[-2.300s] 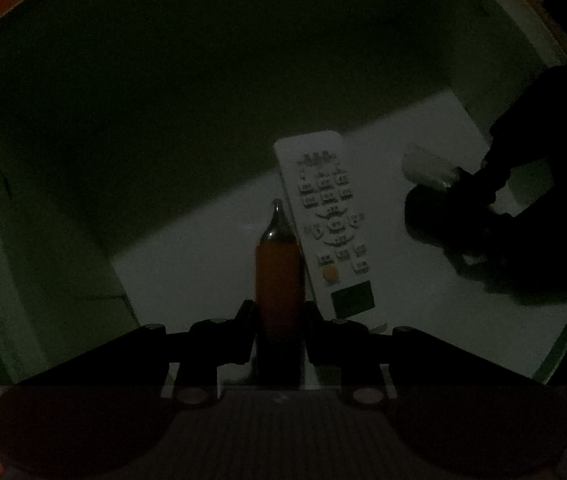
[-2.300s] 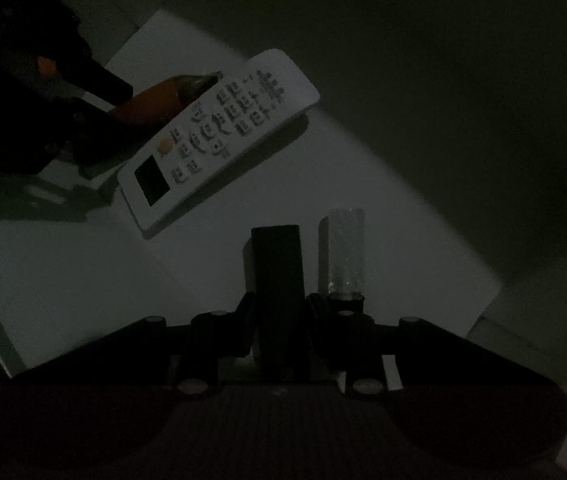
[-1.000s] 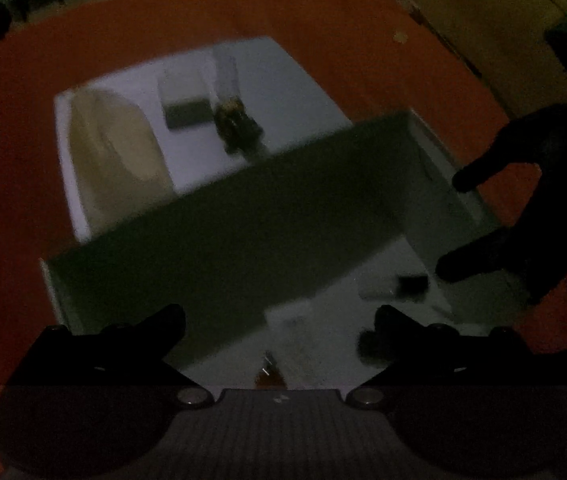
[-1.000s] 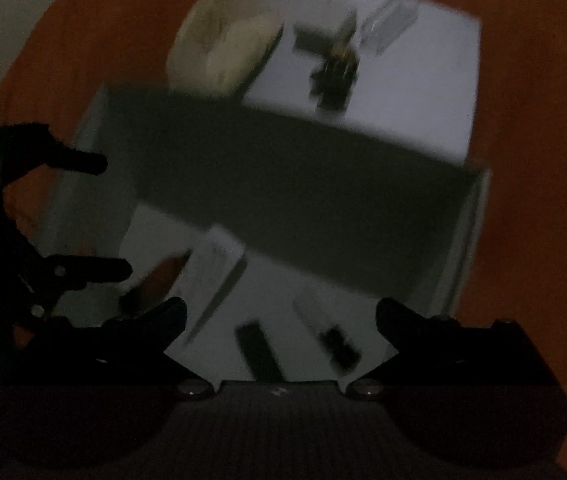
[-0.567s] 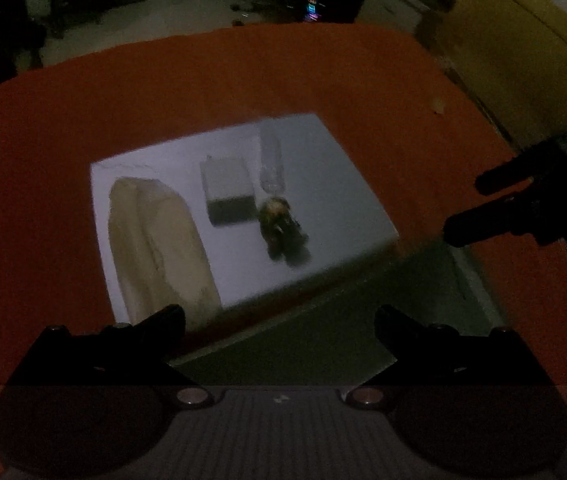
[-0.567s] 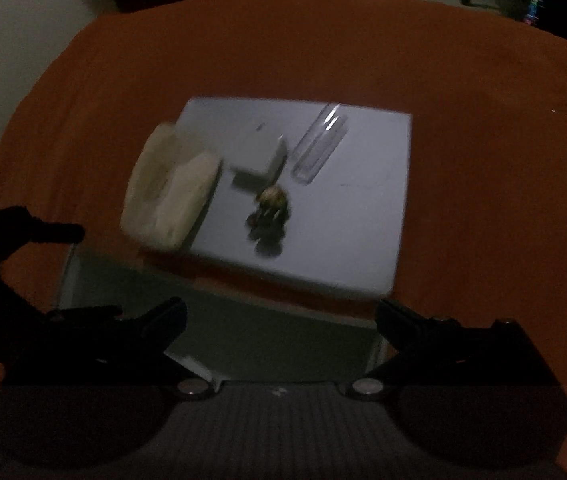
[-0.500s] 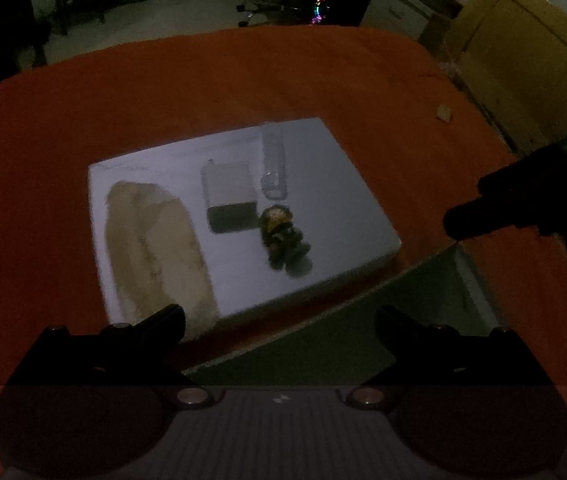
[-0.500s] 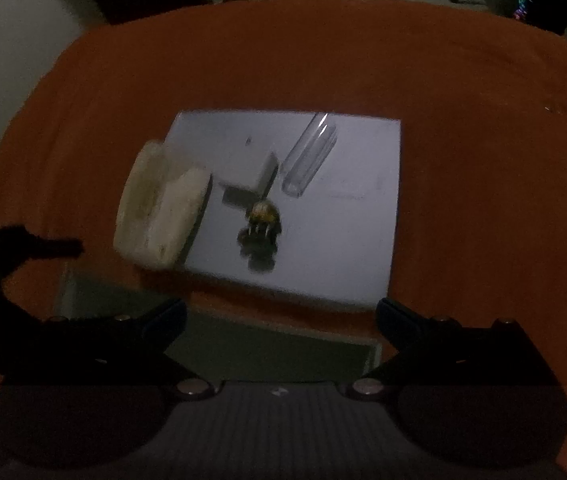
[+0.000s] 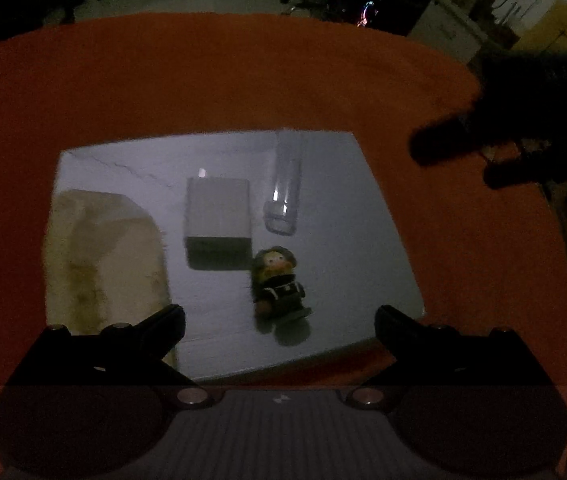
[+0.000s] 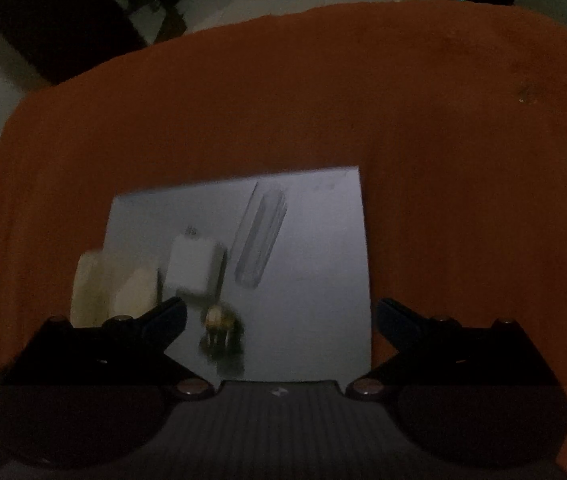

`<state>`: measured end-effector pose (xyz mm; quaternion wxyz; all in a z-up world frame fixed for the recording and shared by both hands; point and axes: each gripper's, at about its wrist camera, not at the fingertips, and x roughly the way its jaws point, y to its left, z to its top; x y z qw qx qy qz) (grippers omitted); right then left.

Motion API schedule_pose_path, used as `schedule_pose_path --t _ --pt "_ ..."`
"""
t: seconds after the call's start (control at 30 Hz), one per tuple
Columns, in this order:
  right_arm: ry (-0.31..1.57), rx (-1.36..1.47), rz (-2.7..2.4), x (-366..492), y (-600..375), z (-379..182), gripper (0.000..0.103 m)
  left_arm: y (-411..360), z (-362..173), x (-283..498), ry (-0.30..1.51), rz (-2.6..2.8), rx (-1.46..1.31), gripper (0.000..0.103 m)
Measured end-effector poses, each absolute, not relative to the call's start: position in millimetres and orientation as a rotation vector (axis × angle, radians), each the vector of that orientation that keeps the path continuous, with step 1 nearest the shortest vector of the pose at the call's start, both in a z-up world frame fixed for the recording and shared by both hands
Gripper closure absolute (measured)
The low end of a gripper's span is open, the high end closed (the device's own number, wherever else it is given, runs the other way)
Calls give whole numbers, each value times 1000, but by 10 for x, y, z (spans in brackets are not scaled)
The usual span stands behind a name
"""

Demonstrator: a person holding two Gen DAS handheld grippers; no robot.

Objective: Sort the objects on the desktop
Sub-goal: 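Move the left tool toward the small figurine while the right tool moves over the clear tube, then lower the right tool onto the clear plastic tube and close it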

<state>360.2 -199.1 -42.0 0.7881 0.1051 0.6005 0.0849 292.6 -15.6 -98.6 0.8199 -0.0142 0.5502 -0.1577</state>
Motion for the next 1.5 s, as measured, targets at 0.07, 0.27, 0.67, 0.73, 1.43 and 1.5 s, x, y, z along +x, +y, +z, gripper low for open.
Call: schedule_pose_path --t 0.07,0.27,0.67,0.73,1.43,1.5 --pt "1301 251 163 3744 -1969 -501 0 -246 -1091 2953 1180 -303 -7 0" --pt "1327 235 111 4046 -1822 -789 0 -344 -1271 3028 1178 -240 17 0" --pt "1328 251 114 4335 -1782 -1206 1 -443 -1478 3135 1200 -164 30 1" --pt "1313 229 100 4359 -1767 -1229 2 -441 -1492 3165 1212 -162 25 1" --pt "1371 207 123 4093 -1632 -1604 82 -428 -1619 3252 1253 -264 17 66" --pt "1400 108 120 4069 -1633 -1612 99 -380 -1604 3231 1247 -285 19 66"
